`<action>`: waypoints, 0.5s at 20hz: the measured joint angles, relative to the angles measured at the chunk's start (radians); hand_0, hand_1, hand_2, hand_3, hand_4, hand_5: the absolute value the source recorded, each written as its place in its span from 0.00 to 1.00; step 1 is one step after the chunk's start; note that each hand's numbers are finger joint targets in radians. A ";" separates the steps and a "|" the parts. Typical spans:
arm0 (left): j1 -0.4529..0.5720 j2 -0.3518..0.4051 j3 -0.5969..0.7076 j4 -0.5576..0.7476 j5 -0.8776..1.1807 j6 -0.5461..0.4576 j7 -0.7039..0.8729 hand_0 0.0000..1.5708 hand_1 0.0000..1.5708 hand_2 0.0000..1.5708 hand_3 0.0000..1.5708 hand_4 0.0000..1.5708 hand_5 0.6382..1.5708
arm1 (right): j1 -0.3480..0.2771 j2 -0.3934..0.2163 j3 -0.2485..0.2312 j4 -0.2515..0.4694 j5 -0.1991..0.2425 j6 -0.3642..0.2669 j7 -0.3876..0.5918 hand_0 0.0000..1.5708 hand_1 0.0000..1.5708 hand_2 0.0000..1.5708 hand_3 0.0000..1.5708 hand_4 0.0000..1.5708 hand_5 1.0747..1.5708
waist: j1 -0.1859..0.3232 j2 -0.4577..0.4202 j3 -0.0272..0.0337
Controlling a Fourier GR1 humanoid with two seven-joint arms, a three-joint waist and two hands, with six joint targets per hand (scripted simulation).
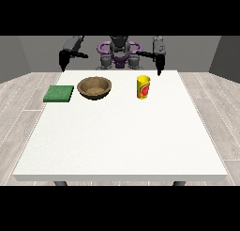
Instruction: Pick the cup and pour the ball into the bowl, then pick the bowl and place it on the pad
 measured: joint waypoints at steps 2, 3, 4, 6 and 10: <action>-0.018 -0.004 0.005 0.042 -0.011 0.007 -0.033 0.00 0.00 0.00 0.00 0.00 0.64 | -0.016 -0.026 -0.027 0.046 -0.017 0.029 -0.032 0.00 0.00 0.00 0.00 0.00 0.98 | 0.000 0.012 0.0001; -0.031 -0.009 0.010 0.071 -0.021 0.021 -0.057 0.00 0.00 0.00 0.00 0.00 0.65 | -0.022 -0.033 -0.032 0.056 -0.022 0.039 -0.035 0.00 0.00 0.00 0.00 0.00 0.98 | -0.008 0.019 0.0001; -0.041 -0.015 0.011 0.091 -0.026 0.028 -0.071 0.00 0.00 0.00 0.00 0.00 0.64 | -0.025 -0.039 -0.042 0.082 -0.026 0.051 -0.060 0.00 0.00 0.00 0.00 0.00 0.98 | -0.008 0.023 -0.0001; -0.049 -0.019 0.021 0.157 -0.033 0.033 -0.117 0.00 0.00 0.00 0.00 0.00 0.64 | -0.027 -0.049 -0.047 0.105 -0.032 0.067 -0.063 0.00 0.00 0.00 0.00 0.00 0.98 | -0.011 0.014 0.0001; -0.093 -0.032 0.051 0.274 -0.037 0.059 -0.213 0.00 0.00 0.00 0.00 0.00 0.68 | -0.040 -0.057 -0.058 0.142 -0.039 0.087 -0.105 0.00 0.00 0.00 0.00 0.00 0.98 | -0.029 0.041 -0.0001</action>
